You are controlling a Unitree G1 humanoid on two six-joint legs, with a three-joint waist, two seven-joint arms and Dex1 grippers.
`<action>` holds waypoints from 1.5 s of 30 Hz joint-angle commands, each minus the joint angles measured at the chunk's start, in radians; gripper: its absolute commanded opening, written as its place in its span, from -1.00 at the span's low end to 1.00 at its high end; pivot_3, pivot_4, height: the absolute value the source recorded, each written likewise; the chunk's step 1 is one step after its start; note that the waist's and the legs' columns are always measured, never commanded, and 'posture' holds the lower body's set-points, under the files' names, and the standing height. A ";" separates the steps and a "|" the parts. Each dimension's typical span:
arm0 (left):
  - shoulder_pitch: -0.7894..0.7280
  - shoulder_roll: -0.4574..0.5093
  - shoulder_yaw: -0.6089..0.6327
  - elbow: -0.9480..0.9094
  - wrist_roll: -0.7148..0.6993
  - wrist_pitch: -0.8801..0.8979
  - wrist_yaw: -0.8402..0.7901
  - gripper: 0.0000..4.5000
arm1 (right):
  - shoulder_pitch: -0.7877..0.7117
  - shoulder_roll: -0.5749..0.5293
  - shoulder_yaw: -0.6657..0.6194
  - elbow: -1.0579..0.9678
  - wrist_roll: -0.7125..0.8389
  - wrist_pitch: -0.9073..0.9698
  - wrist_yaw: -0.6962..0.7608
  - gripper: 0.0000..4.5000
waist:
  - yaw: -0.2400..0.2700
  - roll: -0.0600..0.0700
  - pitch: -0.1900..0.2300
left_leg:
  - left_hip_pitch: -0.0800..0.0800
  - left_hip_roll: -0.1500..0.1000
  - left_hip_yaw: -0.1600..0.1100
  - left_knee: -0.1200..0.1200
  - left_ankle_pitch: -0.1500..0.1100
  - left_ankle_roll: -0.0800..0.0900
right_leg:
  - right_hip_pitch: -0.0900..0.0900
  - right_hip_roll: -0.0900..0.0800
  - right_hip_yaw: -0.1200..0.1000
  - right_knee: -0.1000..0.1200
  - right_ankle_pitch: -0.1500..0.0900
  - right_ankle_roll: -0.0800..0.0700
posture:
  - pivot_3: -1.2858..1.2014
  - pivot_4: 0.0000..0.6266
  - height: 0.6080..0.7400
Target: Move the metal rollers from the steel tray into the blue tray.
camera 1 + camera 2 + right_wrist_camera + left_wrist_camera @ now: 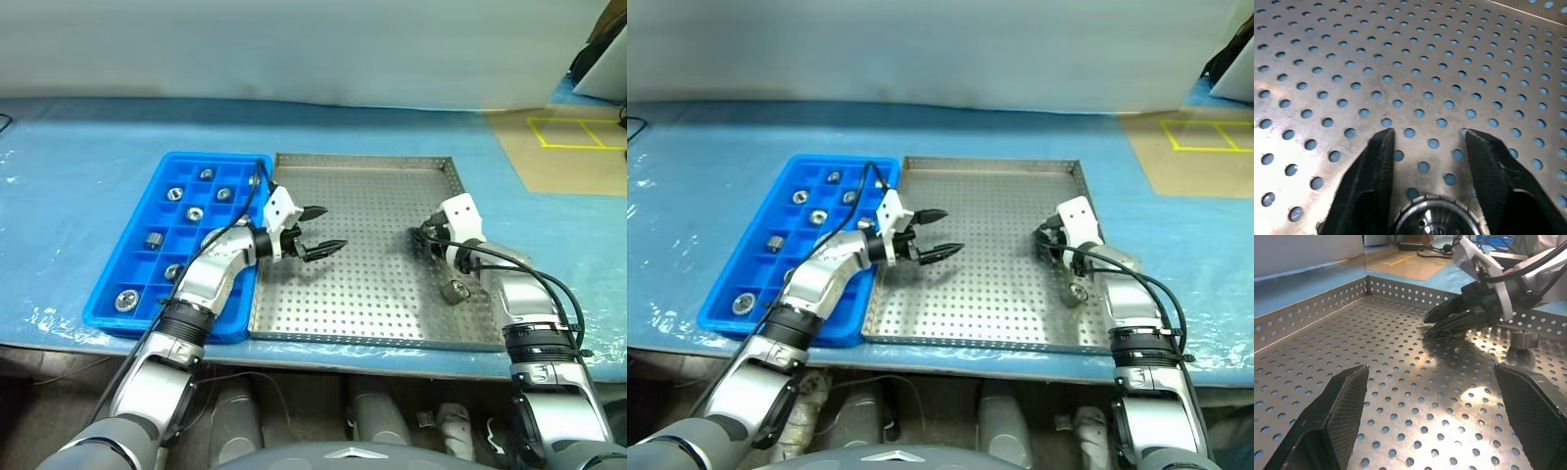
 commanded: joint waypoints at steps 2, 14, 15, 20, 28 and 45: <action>0.026 0.017 0.033 -0.094 -0.002 -0.008 0.033 0.91 | -0.091 0.047 0.015 0.001 0.057 -0.070 0.066 -0.27 | -0.001 0.000 0.000 | 0.001 0.000 0.000 -0.001 0.000 0.000 | -0.001 0.000 0.000 0.000 0.000 0.000 | -0.20 -0.52 1.00; 0.302 0.172 0.222 -0.493 -0.037 0.158 0.231 0.91 | -0.365 0.299 0.142 0.201 0.169 -0.211 0.365 -0.27 | 0.084 0.000 0.000 | 0.002 0.003 0.000 -0.012 0.001 -0.004 | -0.004 0.001 -0.003 -0.003 -0.001 -0.004 | 0.16 -0.52 1.00; 0.348 0.182 0.248 -0.542 -0.042 0.175 0.254 0.91 | -0.385 0.315 0.157 0.235 0.165 -0.228 0.392 -0.27 | 0.095 0.000 0.000 | 0.001 0.004 0.000 -0.013 0.001 -0.004 | -0.004 0.001 -0.003 -0.004 -0.001 -0.004 | 0.18 -0.52 1.00; 0.599 0.189 0.371 -0.788 -0.060 0.246 0.372 0.91 | -0.484 0.415 0.211 0.375 0.180 -0.285 0.545 -0.27 | 0.147 0.000 0.001 | -0.002 0.004 -0.003 -0.016 0.001 -0.006 | -0.004 0.001 -0.006 -0.008 -0.001 -0.004 | 0.36 -0.52 1.00; 0.873 0.153 0.505 -1.012 -0.085 0.287 0.494 0.91 | -0.533 0.510 0.302 0.488 0.132 -0.339 0.736 -0.27 | 0.256 0.000 0.001 | -0.004 0.009 -0.009 -0.028 0.006 -0.014 | -0.004 0.004 -0.014 -0.011 -0.005 -0.009 | 0.48 -0.52 1.00; 0.681 0.213 0.353 -0.868 -0.079 0.300 0.448 0.91 | -0.365 0.509 0.417 0.340 0.023 -0.313 0.603 0.05 | 0.322 0.001 0.001 | 0.001 0.009 -0.012 -0.030 0.008 -0.019 | -0.004 0.005 -0.011 -0.007 -0.008 -0.001 | 0.32 -0.52 1.00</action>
